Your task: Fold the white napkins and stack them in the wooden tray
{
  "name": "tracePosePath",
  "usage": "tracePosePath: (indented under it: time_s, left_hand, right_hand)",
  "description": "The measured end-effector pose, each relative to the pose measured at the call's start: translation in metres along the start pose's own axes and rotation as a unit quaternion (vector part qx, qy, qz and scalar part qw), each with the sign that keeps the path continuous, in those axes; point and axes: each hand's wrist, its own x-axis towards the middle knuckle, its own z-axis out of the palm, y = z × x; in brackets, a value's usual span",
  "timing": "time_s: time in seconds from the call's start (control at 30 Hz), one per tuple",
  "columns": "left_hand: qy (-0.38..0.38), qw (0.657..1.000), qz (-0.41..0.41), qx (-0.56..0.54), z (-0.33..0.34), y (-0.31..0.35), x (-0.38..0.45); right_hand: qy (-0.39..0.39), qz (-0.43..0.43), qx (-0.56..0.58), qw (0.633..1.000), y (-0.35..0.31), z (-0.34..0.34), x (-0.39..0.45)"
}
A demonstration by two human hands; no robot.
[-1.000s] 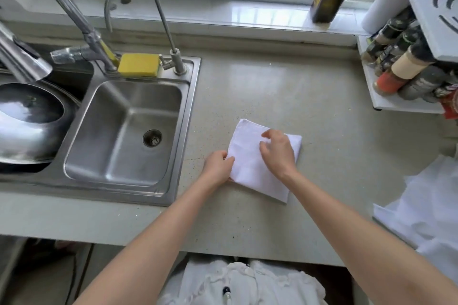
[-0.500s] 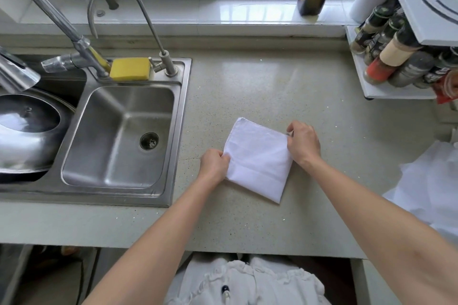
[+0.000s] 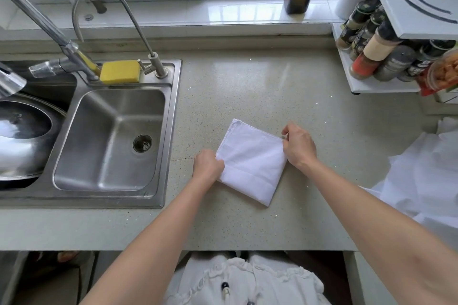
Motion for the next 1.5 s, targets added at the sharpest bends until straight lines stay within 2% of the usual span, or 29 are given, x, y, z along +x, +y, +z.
tracePosePath:
  time_s: [0.13,0.3,0.33,0.4,0.47,0.53,0.6,0.67,0.77,0.9,1.0,1.1,1.2,1.33,1.5]
  left_hand:
    - [0.019,1.0,0.009,0.013,0.0,-0.005,0.003]
    - [0.009,0.996,0.073,0.044,-0.004,-0.007,0.009]
    - [0.003,0.995,0.086,0.055,-0.006,-0.007,0.011]
    - [-0.004,0.993,0.099,0.07,-0.008,-0.005,0.012]
    - [-0.007,0.992,0.101,0.073,-0.009,-0.004,0.013]
    - [-0.007,0.991,0.106,0.075,-0.008,-0.005,0.012]
    - [0.005,0.991,0.116,0.07,-0.007,-0.007,0.01]
    - [0.039,0.99,0.111,0.082,-0.007,-0.011,0.005]
    - [0.077,0.987,0.074,0.119,-0.013,-0.02,-0.001]
    - [0.02,0.997,0.021,0.077,-0.02,-0.029,0.002]
    - [0.006,0.997,0.053,0.055,-0.026,-0.024,0.01]
    - [0.072,0.99,0.12,0.014,-0.034,-0.009,0.023]
    - [0.096,0.983,0.158,-0.011,-0.036,0.003,0.037]
    - [0.081,0.99,0.1,-0.051,-0.036,-0.002,0.031]
    - [0.019,0.991,0.01,-0.135,-0.03,-0.028,0.008]
  right_hand:
    - [-0.049,-0.001,-0.008,0.999,0.004,-0.001,-0.008]
    - [-0.174,-0.01,-0.054,0.983,0.011,-0.008,-0.033]
    - [-0.178,-0.033,-0.088,0.979,0.008,-0.01,-0.038]
    - [-0.132,-0.111,-0.146,0.974,-0.006,-0.012,-0.044]
    - [-0.094,-0.215,-0.144,0.961,-0.021,-0.008,-0.047]
    - [-0.121,-0.319,-0.136,0.93,-0.029,0.004,-0.048]
    - [-0.184,-0.358,-0.132,0.906,-0.026,0.021,-0.049]
    - [-0.208,-0.344,-0.123,0.907,-0.022,0.034,-0.055]
    - [-0.186,-0.325,-0.129,0.918,-0.022,0.039,-0.059]
    - [-0.171,-0.335,-0.146,0.915,-0.032,0.034,-0.057]
    - [-0.171,-0.317,-0.152,0.92,-0.038,0.032,-0.056]
    - [-0.148,-0.263,-0.173,0.937,-0.042,0.03,-0.053]
    - [-0.169,-0.181,-0.175,0.953,-0.045,0.033,-0.045]
    - [-0.197,-0.136,-0.157,0.958,-0.047,0.043,-0.037]
    - [-0.181,-0.107,-0.152,0.966,-0.055,0.056,-0.044]
